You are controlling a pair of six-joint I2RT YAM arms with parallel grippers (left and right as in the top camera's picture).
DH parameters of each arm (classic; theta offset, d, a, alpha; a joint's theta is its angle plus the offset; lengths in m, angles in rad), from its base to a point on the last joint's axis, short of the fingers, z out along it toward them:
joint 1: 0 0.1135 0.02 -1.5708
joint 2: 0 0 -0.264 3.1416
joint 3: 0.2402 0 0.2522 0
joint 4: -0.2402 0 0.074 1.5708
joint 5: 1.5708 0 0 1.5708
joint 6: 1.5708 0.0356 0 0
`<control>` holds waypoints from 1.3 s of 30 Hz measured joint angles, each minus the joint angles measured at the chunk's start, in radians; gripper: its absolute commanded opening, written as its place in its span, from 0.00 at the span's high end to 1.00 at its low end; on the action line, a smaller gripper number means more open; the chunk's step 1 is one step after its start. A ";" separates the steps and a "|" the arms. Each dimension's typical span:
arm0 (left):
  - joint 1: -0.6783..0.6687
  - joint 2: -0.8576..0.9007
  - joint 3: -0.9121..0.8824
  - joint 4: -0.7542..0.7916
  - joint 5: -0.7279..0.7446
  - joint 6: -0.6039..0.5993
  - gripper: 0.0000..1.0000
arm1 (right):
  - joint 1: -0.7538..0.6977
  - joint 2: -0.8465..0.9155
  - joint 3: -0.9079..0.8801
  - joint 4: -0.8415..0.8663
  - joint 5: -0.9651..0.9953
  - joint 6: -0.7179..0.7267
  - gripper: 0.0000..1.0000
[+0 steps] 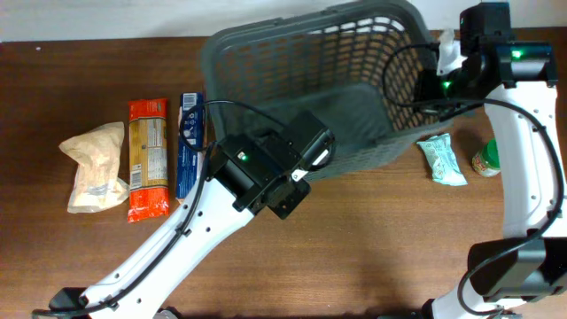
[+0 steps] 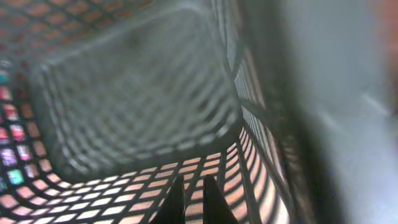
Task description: Pack container
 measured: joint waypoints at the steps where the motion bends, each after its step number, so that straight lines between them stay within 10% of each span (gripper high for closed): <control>1: 0.001 0.000 0.000 0.001 -0.002 0.000 0.98 | -0.001 0.000 -0.005 -0.003 0.006 0.000 0.96; 39: 0.207 -0.001 -0.006 0.046 -0.004 0.034 0.98 | -0.002 -0.016 0.204 -0.010 -0.079 -0.062 0.96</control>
